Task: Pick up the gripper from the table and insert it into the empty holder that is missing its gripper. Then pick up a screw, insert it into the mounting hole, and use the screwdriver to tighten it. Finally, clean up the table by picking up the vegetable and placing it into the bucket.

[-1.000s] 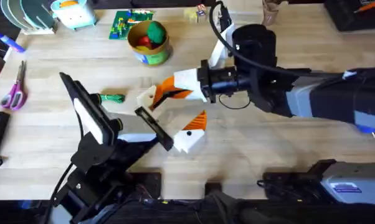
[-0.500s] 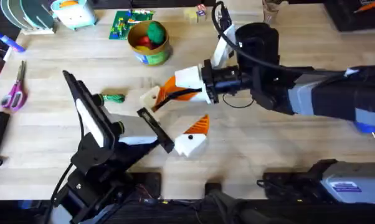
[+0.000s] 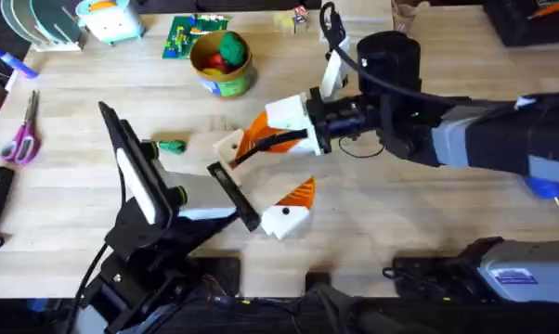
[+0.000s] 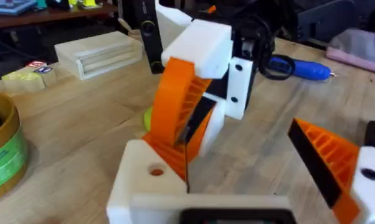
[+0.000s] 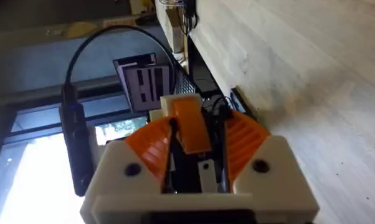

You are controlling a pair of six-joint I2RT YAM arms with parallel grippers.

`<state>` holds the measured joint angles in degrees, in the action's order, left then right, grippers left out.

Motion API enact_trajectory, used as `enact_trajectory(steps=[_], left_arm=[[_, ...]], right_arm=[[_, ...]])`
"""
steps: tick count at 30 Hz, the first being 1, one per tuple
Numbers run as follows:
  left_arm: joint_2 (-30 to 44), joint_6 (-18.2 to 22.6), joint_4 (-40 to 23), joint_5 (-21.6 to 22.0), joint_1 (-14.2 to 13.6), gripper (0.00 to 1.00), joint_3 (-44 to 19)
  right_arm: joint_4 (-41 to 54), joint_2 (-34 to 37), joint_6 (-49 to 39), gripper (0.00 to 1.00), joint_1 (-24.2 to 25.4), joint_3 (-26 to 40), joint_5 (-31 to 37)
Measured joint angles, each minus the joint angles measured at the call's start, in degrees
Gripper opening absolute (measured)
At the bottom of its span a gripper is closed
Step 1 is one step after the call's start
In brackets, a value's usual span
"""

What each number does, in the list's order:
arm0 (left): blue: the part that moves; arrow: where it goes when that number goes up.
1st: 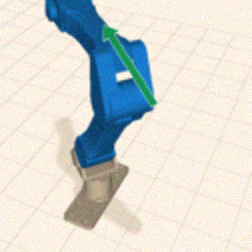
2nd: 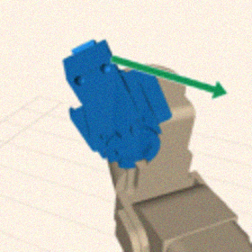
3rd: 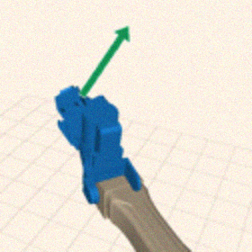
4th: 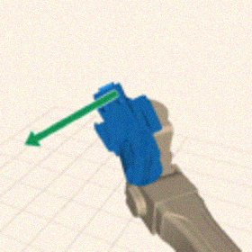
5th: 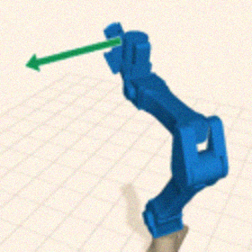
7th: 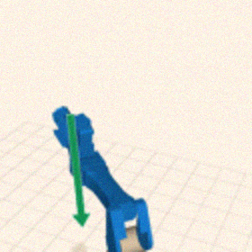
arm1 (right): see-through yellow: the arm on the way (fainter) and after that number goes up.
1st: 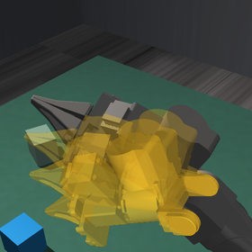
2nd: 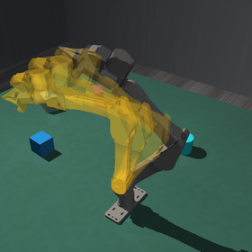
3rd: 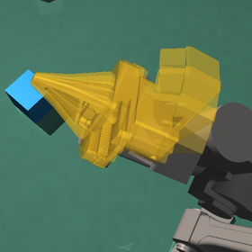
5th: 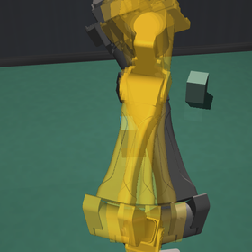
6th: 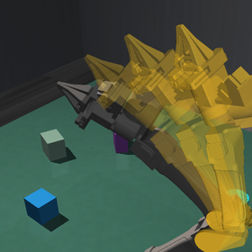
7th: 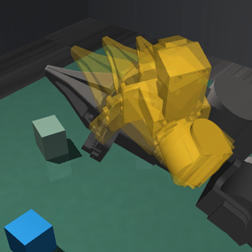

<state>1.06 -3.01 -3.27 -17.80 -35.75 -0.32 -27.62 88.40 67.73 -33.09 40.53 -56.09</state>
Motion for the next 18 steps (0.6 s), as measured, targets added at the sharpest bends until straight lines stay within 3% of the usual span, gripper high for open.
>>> enact_trajectory(steps=[4, 18], left_arm=[[0.0, 0.18, 0.09, -3.24, -0.87, 0.993, -0.02], [-0.02, 0.95, 0.17, -4.15, -0.87, 0.993, -0.02]], right_arm=[[-0.77, 0.56, 0.04, 0.465, 0.8, -0.06, -0.89], [-1.4, 0.59, 0.04, 0.499, 1.51, -0.17, -2.34]])
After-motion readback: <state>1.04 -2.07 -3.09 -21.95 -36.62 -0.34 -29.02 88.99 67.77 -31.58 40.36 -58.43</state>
